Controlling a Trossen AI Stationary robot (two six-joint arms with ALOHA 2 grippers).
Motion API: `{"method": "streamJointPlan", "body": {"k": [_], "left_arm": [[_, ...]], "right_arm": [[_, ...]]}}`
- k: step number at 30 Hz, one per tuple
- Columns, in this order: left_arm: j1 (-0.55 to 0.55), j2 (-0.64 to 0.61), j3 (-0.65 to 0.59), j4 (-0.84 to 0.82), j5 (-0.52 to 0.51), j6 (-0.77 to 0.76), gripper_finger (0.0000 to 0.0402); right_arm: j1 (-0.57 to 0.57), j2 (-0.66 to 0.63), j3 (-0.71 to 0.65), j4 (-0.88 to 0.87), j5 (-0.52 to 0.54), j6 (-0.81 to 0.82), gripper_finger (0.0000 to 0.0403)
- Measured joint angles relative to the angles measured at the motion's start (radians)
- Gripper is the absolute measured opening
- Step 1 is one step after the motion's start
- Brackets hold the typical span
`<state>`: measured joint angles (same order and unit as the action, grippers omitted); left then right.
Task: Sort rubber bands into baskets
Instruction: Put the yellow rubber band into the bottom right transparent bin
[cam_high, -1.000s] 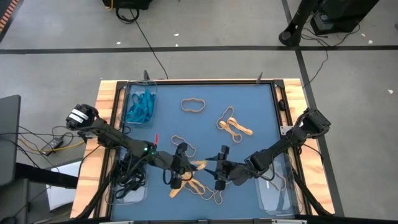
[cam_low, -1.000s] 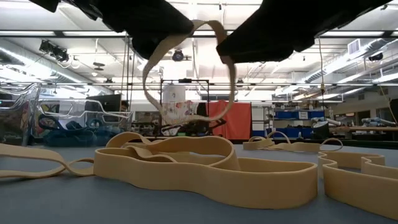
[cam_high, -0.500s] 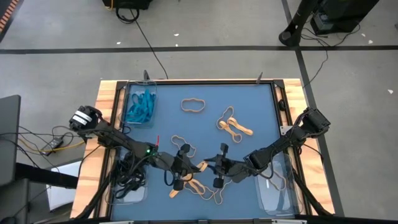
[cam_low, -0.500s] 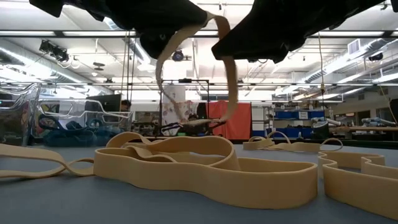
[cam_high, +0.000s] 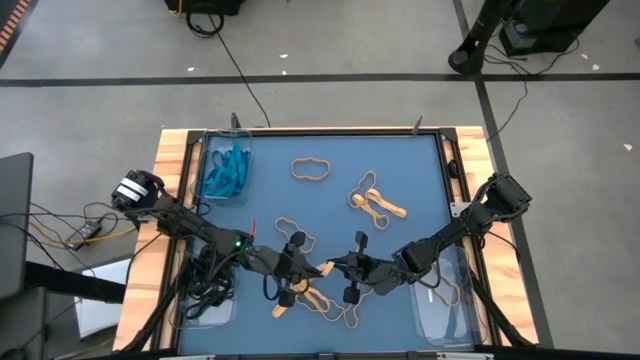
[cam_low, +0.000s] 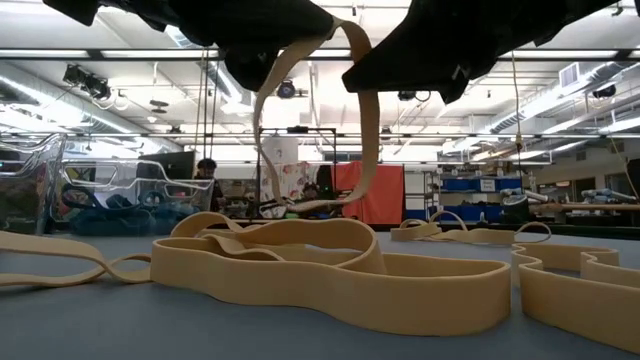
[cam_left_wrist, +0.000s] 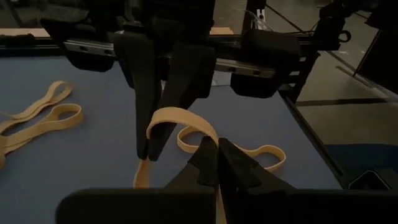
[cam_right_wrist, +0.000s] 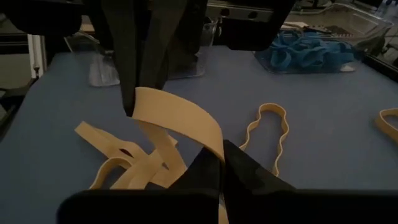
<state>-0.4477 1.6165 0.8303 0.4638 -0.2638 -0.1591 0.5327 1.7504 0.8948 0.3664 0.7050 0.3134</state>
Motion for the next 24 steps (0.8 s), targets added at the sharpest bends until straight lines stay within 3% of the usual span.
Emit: {"method": "streamJointPlan", "body": {"k": [8,16,24], "left_arm": [[-0.013,0.000,0.000,0.003,0.001,-0.033,0.0014],[-0.006,0.000,0.000,-0.051,-0.011,-0.027,0.0069],[0.009,-0.101,-0.025,-0.137,-0.071,-0.020,0.0096]], "right_arm": [[0.023,0.000,0.000,0.001,0.005,0.033,0.0008],[0.022,-0.002,0.000,0.005,0.036,0.032,0.0008],[0.013,-0.086,0.000,-0.188,0.117,0.123,0.0008]]}}
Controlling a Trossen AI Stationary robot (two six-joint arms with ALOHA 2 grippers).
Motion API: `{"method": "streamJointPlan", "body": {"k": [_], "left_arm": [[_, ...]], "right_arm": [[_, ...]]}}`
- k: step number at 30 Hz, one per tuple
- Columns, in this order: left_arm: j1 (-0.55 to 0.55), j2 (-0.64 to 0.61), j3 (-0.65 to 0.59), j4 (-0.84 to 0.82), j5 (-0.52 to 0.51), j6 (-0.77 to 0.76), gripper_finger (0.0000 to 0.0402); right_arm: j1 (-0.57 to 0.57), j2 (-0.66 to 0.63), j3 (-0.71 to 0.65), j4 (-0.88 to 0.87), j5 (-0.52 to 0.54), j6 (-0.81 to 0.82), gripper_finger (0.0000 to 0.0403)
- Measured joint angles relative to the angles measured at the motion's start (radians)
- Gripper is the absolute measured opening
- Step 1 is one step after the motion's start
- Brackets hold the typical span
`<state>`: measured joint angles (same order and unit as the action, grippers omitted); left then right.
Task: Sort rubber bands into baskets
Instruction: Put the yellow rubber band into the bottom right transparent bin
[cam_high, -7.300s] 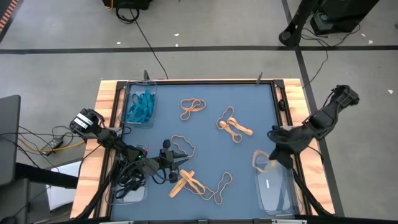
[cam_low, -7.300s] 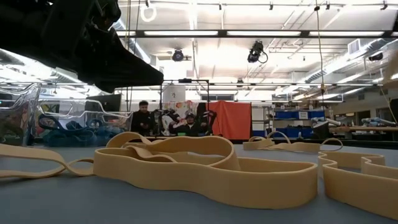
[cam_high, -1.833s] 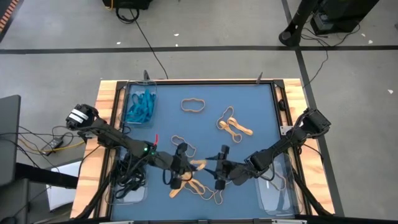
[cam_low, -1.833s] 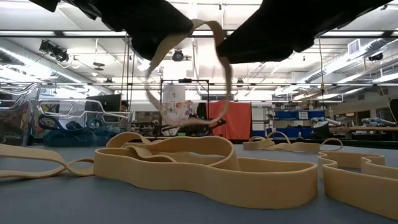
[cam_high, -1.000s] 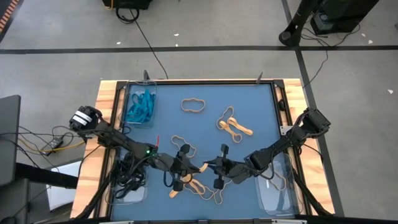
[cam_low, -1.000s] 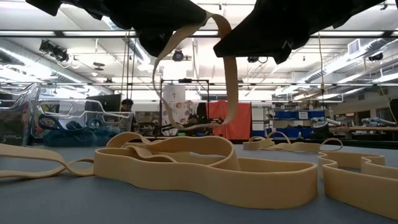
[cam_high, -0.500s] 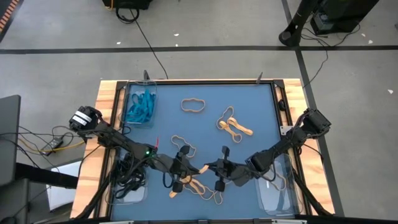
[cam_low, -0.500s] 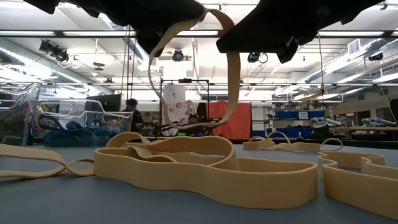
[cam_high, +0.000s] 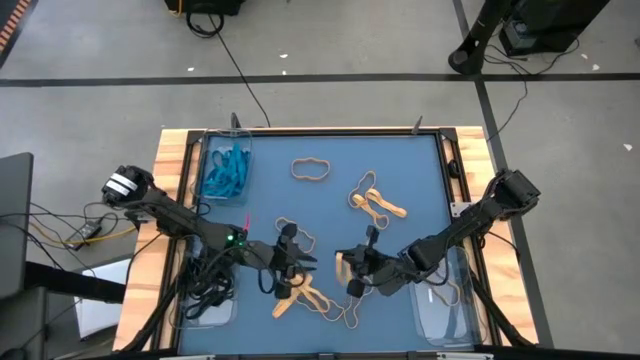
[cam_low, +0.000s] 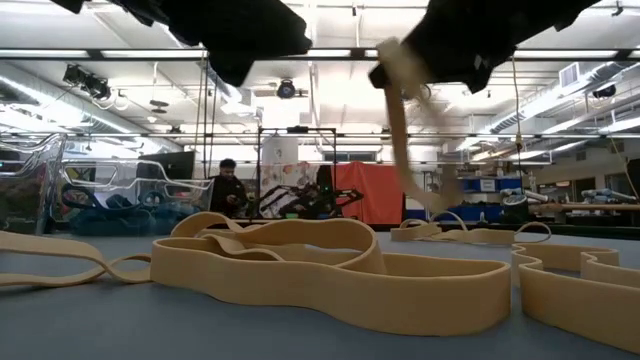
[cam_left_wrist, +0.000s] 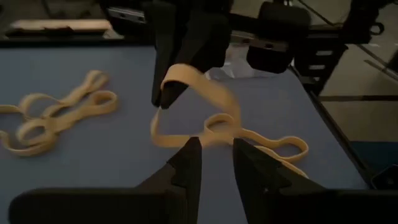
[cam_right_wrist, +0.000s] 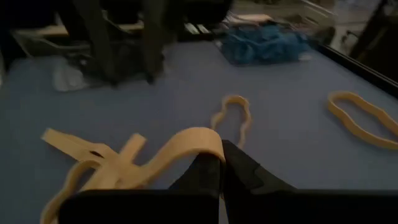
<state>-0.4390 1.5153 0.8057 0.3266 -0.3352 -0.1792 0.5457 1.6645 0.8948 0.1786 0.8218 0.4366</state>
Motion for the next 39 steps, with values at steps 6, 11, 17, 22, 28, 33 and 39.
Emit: {"method": "streamJointPlan", "body": {"k": [6,11,17,22,28,33,39], "left_arm": [[0.000,-0.071,-0.079,0.045,-0.039,0.008,0.0097],[0.014,-0.106,-0.124,0.059,-0.066,0.001,0.0097],[0.020,-0.116,-0.154,0.077,-0.067,-0.027,0.0097],[0.012,-0.116,-0.157,0.041,-0.069,-0.063,0.0097],[-0.008,-0.116,-0.157,0.047,-0.084,-0.067,0.0097],[-0.008,-0.116,-0.157,0.042,-0.087,-0.064,0.0097],[-0.008,-0.116,-0.157,0.037,-0.088,-0.060,0.0097]], "right_arm": [[0.017,-0.057,0.000,-0.148,0.028,0.089,0.0008],[0.035,-0.123,0.000,-0.279,0.067,0.148,0.0008],[0.055,-0.259,0.000,-0.434,0.073,0.191,0.0008],[0.060,-0.408,0.000,-0.592,-0.014,0.255,0.0008],[0.083,-0.583,0.000,-0.793,-0.166,0.391,0.0008],[0.118,-0.674,0.000,-0.954,-0.252,0.523,0.0008],[0.177,-0.697,0.000,-1.145,-0.362,0.710,0.0009]]}}
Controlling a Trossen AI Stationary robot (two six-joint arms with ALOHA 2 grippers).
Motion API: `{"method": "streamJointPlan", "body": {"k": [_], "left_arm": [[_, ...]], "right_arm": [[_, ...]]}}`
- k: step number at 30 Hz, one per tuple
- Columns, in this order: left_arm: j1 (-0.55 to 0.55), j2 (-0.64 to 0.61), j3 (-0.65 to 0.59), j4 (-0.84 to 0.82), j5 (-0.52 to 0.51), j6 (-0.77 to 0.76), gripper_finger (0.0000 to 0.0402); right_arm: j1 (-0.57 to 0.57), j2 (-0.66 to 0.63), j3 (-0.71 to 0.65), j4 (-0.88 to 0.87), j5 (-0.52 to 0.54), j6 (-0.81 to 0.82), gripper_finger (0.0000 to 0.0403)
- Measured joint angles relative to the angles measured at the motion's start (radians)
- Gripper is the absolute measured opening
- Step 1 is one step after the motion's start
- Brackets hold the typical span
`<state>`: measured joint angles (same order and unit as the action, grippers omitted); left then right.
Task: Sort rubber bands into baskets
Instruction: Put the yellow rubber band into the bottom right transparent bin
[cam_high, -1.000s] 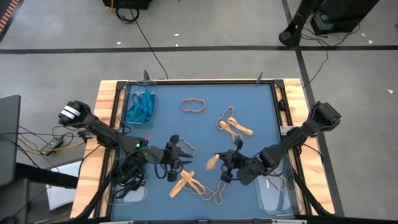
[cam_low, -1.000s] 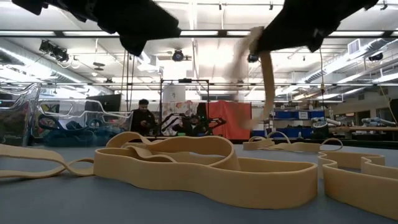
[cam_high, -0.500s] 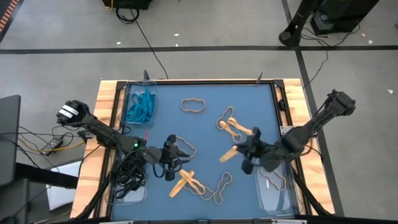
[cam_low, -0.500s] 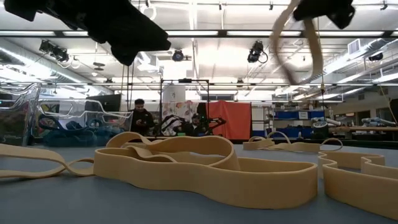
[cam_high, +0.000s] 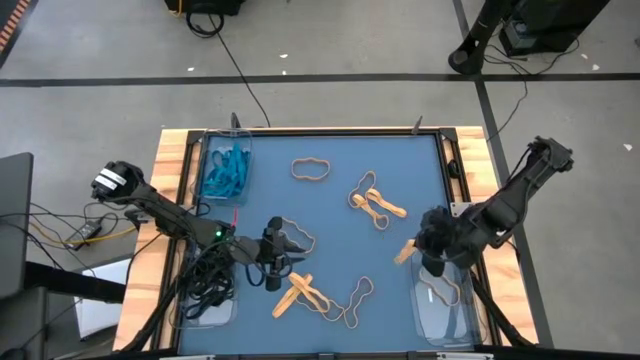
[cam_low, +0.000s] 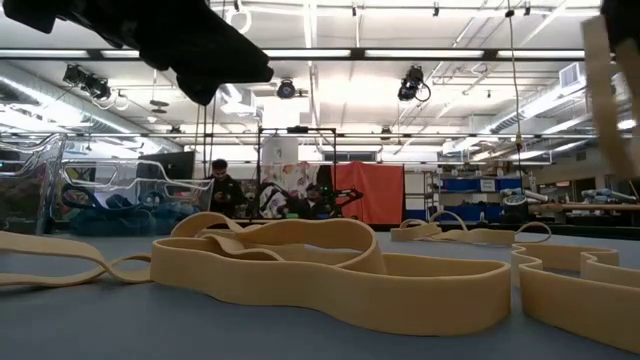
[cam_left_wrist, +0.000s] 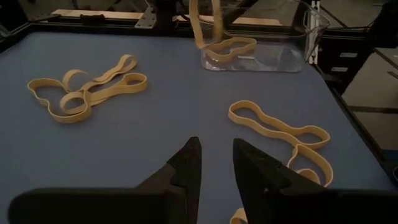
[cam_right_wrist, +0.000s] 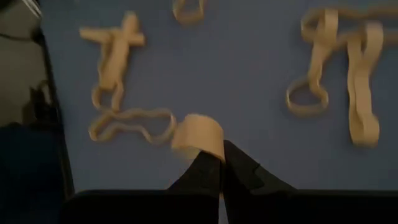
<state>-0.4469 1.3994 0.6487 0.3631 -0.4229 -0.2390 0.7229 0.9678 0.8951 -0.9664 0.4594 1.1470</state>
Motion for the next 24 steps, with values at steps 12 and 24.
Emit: {"method": "streamJointPlan", "body": {"k": [12,24], "left_arm": [[0.007,0.001,0.000,-0.071,-0.134,0.010,0.0097],[0.235,0.001,0.001,-0.180,-0.039,-0.052,0.0097]], "right_arm": [[0.131,0.106,0.000,-0.157,-0.287,0.291,0.0010],[0.220,0.292,0.000,-0.171,-0.522,0.439,0.0011]]}}
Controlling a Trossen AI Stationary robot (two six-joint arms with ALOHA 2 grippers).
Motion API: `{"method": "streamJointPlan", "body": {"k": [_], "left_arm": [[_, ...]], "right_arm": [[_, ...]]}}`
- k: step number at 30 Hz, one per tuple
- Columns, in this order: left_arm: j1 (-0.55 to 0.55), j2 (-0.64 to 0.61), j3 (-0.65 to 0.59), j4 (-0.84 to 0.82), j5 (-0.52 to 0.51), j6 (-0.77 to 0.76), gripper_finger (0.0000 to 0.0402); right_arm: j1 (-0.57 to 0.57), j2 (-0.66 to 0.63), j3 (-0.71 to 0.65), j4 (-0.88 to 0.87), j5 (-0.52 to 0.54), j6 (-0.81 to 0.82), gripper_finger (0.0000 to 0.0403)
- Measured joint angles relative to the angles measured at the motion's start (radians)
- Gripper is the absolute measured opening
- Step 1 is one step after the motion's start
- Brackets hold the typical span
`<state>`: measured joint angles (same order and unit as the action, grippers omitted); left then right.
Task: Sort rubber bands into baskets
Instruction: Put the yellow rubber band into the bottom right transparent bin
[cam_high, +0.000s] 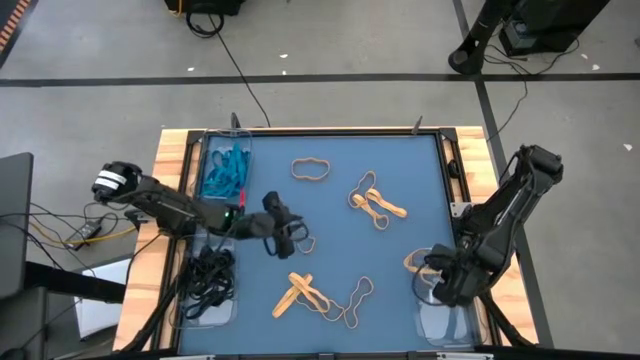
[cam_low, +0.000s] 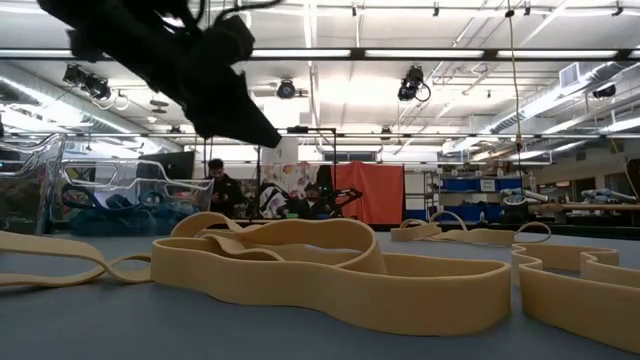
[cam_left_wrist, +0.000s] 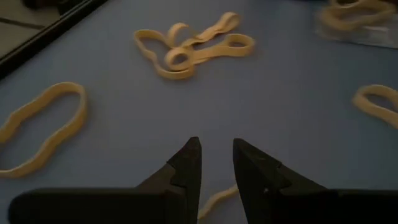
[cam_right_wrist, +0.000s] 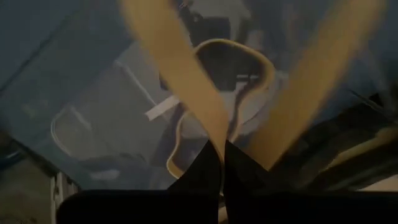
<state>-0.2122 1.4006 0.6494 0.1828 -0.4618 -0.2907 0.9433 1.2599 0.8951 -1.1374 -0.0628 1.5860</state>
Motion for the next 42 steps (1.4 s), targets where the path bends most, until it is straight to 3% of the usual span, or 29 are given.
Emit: {"method": "streamJointPlan", "body": {"k": [8,15,20,23,28,34,40,42], "left_arm": [[0.166,0.000,0.000,-0.001,0.120,0.051,0.0097],[0.265,0.000,0.000,-0.007,0.149,0.106,0.0097],[0.342,0.000,0.000,-0.020,0.239,0.129,0.0097],[0.386,0.000,0.000,-0.020,0.294,0.139,0.0097],[0.450,0.000,0.000,-0.034,0.299,0.162,0.0097],[0.495,0.000,0.000,-0.053,0.299,0.183,0.0097],[0.526,0.012,0.001,-0.054,0.330,0.186,0.0097],[0.530,0.031,0.001,-0.058,0.336,0.187,0.0097]], "right_arm": [[0.017,0.126,0.000,0.165,-0.093,-0.042,0.0011],[0.021,0.200,0.000,0.176,0.009,-0.071,0.0011],[0.022,0.246,0.000,0.275,-0.142,-0.106,0.0011],[0.023,0.247,0.000,0.336,-0.201,-0.104,0.0013],[0.024,0.216,0.000,0.397,-0.231,-0.089,0.0018],[0.044,0.151,0.000,0.337,-0.123,-0.083,0.0015],[0.072,0.120,0.000,0.281,-0.161,-0.040,0.0016],[0.074,0.108,0.000,0.242,-0.118,-0.053,0.0015]]}}
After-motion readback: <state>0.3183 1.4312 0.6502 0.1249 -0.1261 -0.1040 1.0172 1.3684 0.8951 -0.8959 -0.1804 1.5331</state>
